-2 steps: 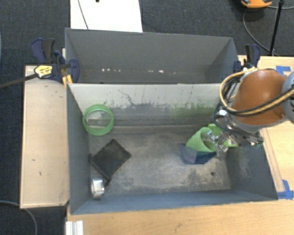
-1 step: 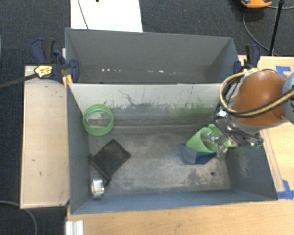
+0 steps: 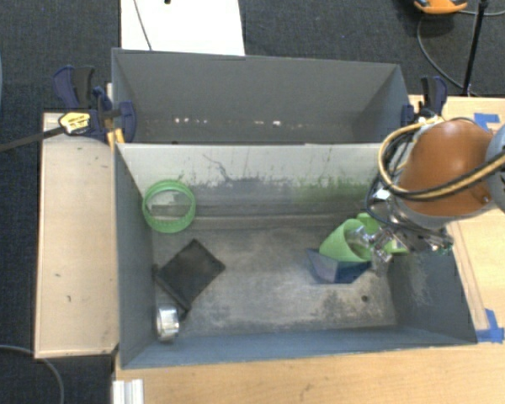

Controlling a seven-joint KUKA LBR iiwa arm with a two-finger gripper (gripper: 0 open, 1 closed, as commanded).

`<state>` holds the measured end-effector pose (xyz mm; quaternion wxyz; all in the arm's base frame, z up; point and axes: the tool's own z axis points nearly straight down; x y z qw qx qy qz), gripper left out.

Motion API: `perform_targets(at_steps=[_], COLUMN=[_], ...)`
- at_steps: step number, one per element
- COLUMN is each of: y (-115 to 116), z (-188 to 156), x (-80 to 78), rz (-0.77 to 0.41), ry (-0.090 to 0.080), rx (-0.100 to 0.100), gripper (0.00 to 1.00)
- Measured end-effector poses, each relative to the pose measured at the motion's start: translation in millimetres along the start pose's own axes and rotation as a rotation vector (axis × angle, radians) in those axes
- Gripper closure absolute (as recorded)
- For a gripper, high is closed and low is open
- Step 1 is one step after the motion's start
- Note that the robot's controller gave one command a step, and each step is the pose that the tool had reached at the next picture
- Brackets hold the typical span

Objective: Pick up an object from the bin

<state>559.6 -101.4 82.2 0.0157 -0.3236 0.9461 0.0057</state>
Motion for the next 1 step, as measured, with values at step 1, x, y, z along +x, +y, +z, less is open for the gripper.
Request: perform_targets(at_steps=[1], y=[-0.3], z=[-13.4], x=[1.3], rz=[0.001], ry=[0.004], rx=[0.001], gripper=[1.0])
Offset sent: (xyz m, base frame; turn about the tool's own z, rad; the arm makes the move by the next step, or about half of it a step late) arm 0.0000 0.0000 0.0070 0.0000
